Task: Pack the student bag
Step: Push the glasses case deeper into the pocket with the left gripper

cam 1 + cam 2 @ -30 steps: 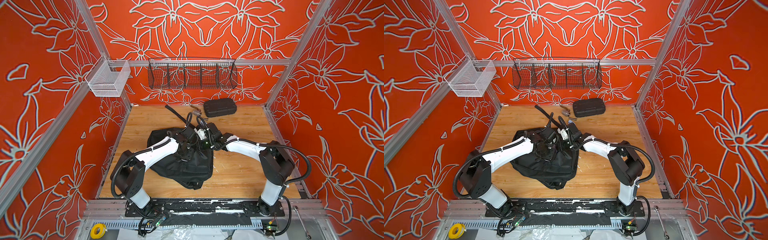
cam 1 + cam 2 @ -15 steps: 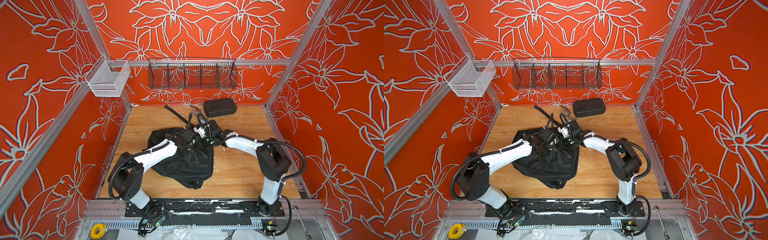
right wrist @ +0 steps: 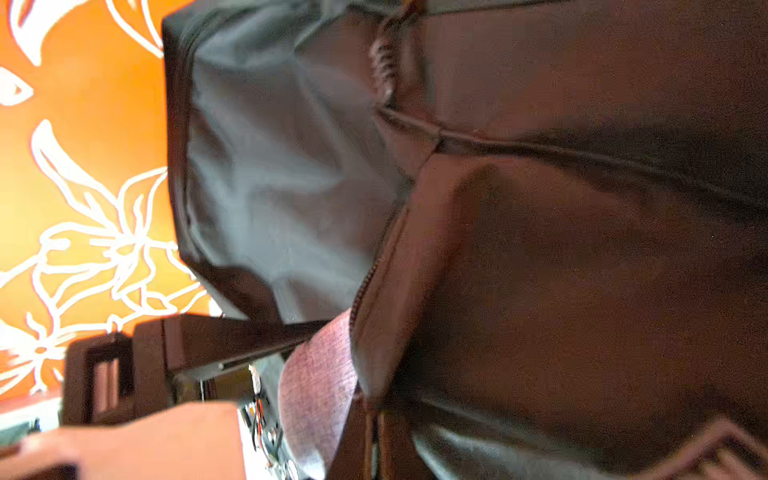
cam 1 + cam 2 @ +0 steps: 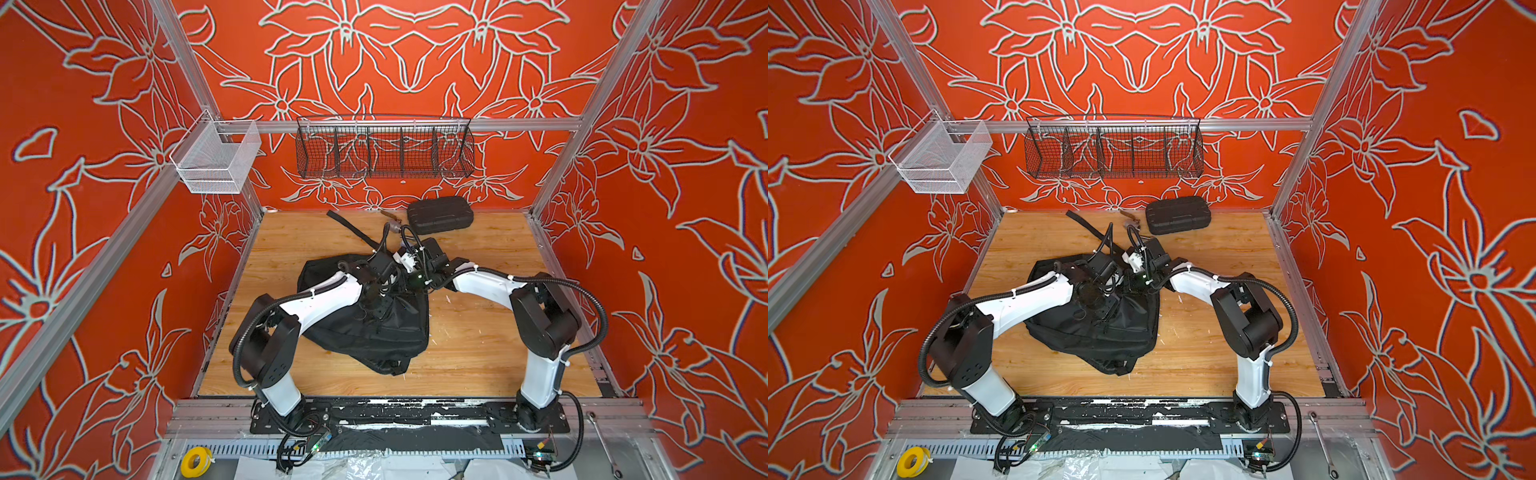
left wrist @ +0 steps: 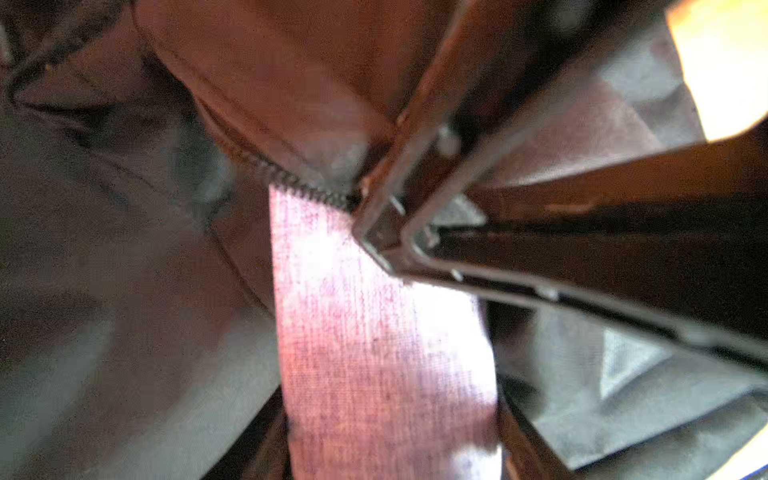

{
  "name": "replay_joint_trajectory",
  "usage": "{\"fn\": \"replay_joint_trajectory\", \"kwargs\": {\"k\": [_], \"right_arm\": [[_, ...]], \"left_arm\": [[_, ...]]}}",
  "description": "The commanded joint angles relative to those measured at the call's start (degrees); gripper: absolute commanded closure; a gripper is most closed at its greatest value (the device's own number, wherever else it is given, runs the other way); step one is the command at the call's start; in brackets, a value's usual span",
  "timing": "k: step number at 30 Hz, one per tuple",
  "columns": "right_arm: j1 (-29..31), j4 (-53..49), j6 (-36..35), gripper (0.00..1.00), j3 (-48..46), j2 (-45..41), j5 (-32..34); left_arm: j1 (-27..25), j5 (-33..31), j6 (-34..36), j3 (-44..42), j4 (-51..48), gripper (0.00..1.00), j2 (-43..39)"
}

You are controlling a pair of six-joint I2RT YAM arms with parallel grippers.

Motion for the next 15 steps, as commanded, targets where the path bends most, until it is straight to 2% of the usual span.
{"fn": "replay_joint_trajectory", "kwargs": {"k": [1, 4, 6, 11, 15], "right_arm": [[3.42, 6.19, 0.98, 1.0, 0.87, -0.85, -9.46], [3.1, 4.19, 0.02, 1.0, 2.09, -0.83, -8.35], [2.62, 0.97, -1.31, 1.0, 3.38, -0.72, -6.8], [1.35, -6.1, -4.72, 1.0, 6.11, -0.01, -3.75], [1.37, -7.86, -5.26, 1.0, 8.05, 0.54, -3.83]], "left_arm": [[-0.55, -2.49, -4.18, 4.99, 6.15, 0.53, 5.86], [-0.49, -2.15, -6.87, 2.57, 8.6, 0.37, 3.2], [-0.14, -2.52, -8.07, 1.05, 8.49, 0.3, 0.78], [3.7, -0.42, -11.46, -3.62, 7.43, 0.23, -6.88], [7.34, 2.39, -14.11, -7.51, 6.69, 0.23, -12.55]]}}
